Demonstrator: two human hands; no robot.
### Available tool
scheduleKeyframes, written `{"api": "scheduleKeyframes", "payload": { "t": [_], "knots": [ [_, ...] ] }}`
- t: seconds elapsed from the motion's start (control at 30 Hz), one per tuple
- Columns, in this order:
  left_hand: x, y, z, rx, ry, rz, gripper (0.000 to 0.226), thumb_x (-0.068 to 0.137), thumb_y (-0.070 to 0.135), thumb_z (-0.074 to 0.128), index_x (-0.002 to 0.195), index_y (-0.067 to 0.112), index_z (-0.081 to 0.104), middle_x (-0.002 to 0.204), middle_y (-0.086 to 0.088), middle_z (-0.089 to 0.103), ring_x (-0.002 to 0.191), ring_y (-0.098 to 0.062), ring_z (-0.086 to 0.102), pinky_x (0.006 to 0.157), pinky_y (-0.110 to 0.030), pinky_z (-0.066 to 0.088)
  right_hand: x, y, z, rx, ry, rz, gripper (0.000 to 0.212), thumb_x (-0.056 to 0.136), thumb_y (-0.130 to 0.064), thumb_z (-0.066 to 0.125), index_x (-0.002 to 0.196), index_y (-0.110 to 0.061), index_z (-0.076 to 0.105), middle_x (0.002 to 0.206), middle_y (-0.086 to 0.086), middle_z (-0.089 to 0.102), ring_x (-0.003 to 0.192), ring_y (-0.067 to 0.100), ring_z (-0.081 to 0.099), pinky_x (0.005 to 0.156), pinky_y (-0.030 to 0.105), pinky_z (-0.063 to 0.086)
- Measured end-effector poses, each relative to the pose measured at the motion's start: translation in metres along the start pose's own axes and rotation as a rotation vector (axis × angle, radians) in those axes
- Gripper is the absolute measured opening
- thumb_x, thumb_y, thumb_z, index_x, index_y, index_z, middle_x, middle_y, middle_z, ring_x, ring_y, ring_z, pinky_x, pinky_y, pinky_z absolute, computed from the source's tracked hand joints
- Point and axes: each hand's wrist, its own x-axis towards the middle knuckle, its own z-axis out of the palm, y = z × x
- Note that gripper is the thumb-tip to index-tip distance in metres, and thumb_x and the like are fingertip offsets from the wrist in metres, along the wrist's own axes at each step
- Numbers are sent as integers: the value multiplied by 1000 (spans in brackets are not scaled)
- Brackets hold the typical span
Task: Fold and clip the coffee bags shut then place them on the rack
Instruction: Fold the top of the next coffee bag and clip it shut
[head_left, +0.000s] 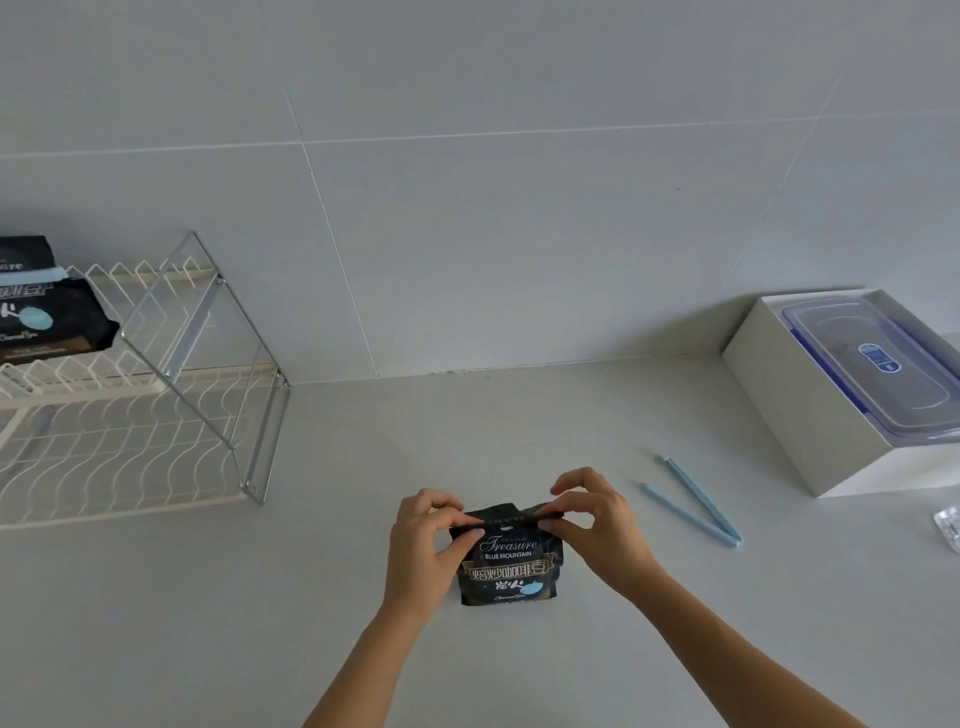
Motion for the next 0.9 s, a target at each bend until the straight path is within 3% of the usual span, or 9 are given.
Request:
{"api": "scheduleKeyframes", "payload": {
  "t": [0.07, 0.13, 0.27, 0.37, 0.43, 0.53, 0.63, 0.73, 0.9],
  "knots": [
    [0, -1, -1, -37, -51, -26, 15, 74, 14, 76, 72, 28, 71, 94, 14, 60, 100, 0, 50, 85, -14, 39, -2, 1, -2, -6, -22, 0, 11, 76, -17, 75, 78, -28, 76, 100, -18, 61, 102, 1, 53, 82, 17, 44],
    [0, -3, -1, -103, -92, -100, 18, 76, 15, 74, 72, 32, 68, 101, 14, 59, 106, 1, 48, 87, -14, 37, -3, 2, 0, 29, -31, 50, 12, 76, -17, 74, 75, -29, 74, 90, -18, 66, 94, -2, 57, 79, 17, 46],
    [-4, -11, 5, -218, -142, -254, 5, 82, 16, 69, 79, 16, 73, 112, 9, 57, 111, -6, 47, 90, -20, 38, -9, 6, 7, 154, -53, 202, 15, 81, -18, 70, 70, -27, 70, 74, -9, 70, 78, 7, 64, 77, 19, 48],
    [-8, -13, 9, -323, -146, -319, 9, 86, 17, 64, 83, 12, 70, 102, 1, 62, 99, -14, 58, 83, -22, 45, -11, 8, 13, 175, -58, 214, 17, 83, -16, 68, 68, -24, 70, 69, -6, 70, 72, 9, 64, 69, 13, 47],
    [-8, -10, 10, -381, -141, -380, 12, 87, 20, 63, 83, 9, 66, 88, -6, 67, 84, -18, 63, 70, -19, 49, -8, 6, 15, 183, -61, 220, 16, 85, -16, 66, 70, -19, 70, 67, -8, 69, 67, 2, 62, 65, 8, 44],
    [-4, -8, 11, -451, -127, -463, 15, 88, 25, 62, 80, 13, 66, 79, 1, 70, 73, -8, 65, 58, -9, 46, -3, 4, 18, 190, -59, 232, 16, 87, -15, 63, 73, -11, 70, 64, -6, 67, 59, -5, 57, 60, 5, 42],
    [-6, -10, 12, -489, -143, -519, 12, 87, 30, 63, 92, 20, 68, 92, 4, 73, 80, 5, 65, 66, -11, 46, 0, 4, 19, 212, -46, 282, 21, 86, -19, 63, 72, -4, 66, 63, 7, 65, 57, 2, 54, 58, 15, 42],
    [-10, -11, 13, -535, -199, -539, 27, 79, 26, 72, 105, 20, 65, 104, 7, 70, 91, 5, 64, 67, -9, 48, 0, 5, 19, 249, -33, 335, 27, 87, -24, 62, 76, 1, 63, 78, 23, 66, 66, 13, 54, 63, 31, 43],
    [-14, -10, 18, -578, -160, -579, 32, 77, 17, 74, 107, 16, 65, 106, 2, 70, 86, 3, 66, 60, -6, 48, 0, 5, 19, 228, -57, 335, 23, 90, -21, 58, 72, -6, 64, 68, 10, 63, 64, 15, 53, 60, 30, 42]
  ]
}}
